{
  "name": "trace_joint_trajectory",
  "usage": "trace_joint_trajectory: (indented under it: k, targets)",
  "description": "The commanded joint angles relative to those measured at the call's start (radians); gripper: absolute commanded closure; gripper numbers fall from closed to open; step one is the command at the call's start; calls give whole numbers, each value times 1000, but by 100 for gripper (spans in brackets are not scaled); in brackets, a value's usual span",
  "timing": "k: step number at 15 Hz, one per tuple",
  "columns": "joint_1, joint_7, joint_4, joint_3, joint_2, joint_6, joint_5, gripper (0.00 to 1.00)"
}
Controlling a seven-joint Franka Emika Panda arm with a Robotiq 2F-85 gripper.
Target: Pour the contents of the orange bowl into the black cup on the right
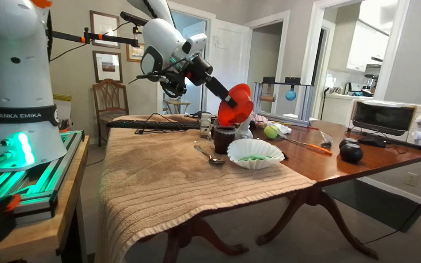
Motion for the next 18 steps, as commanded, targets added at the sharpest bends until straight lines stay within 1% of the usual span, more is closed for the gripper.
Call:
trace_joint_trajectory:
  k: [1,10,13,14,15,16,17,18]
  targets:
    - [23,-19,18,7,40,48,46,98]
    - [41,-19,43,7,78,91,70,98]
    - [46,-23,50,9,81,85,67,98]
    - [46,-23,47,11,74,70,56,98]
    - [41,-24,36,16,50,30,44,98]
    - [35,-7,31,9,58,60,32,98]
    - [36,-7,32,11,58,59,31,94]
    - [35,-7,32,10,58,59,31,94]
